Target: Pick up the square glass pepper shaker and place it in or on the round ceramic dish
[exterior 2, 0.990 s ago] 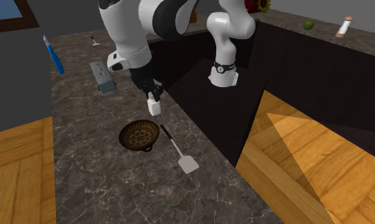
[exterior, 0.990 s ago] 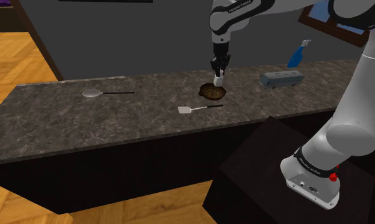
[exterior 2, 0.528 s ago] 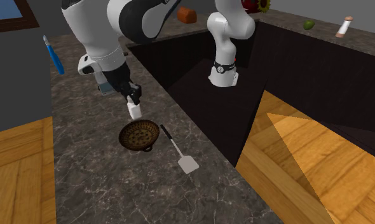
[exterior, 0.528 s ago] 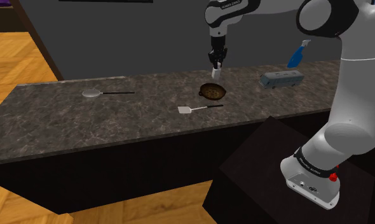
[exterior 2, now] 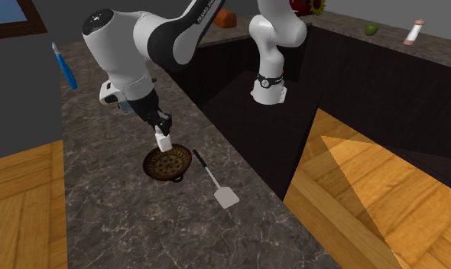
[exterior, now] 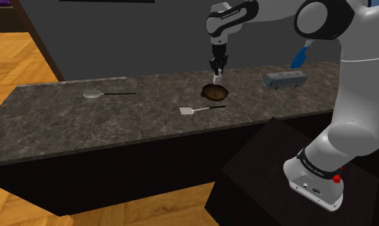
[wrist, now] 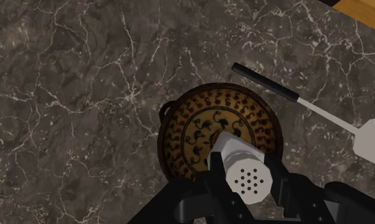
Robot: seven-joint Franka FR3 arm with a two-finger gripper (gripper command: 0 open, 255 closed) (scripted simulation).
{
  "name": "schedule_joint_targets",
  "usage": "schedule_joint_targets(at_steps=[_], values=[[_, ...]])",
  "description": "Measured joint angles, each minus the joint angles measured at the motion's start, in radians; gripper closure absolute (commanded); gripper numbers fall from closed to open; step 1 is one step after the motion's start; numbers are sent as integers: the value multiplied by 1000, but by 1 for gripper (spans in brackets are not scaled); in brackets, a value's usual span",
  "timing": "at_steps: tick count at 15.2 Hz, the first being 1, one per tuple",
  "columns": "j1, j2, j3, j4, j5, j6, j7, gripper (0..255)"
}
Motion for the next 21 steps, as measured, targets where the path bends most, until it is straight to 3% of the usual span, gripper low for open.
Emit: schedule_joint_targets(at_steps=[9,16,17,21], values=[[-2,55,2,-40,4,95,0,255],[-3,65,3,-43,4,108,-1,255],[-3,65,3,-43,4,108,-1,0],[-3,65,3,-43,5,108,-1,0]])
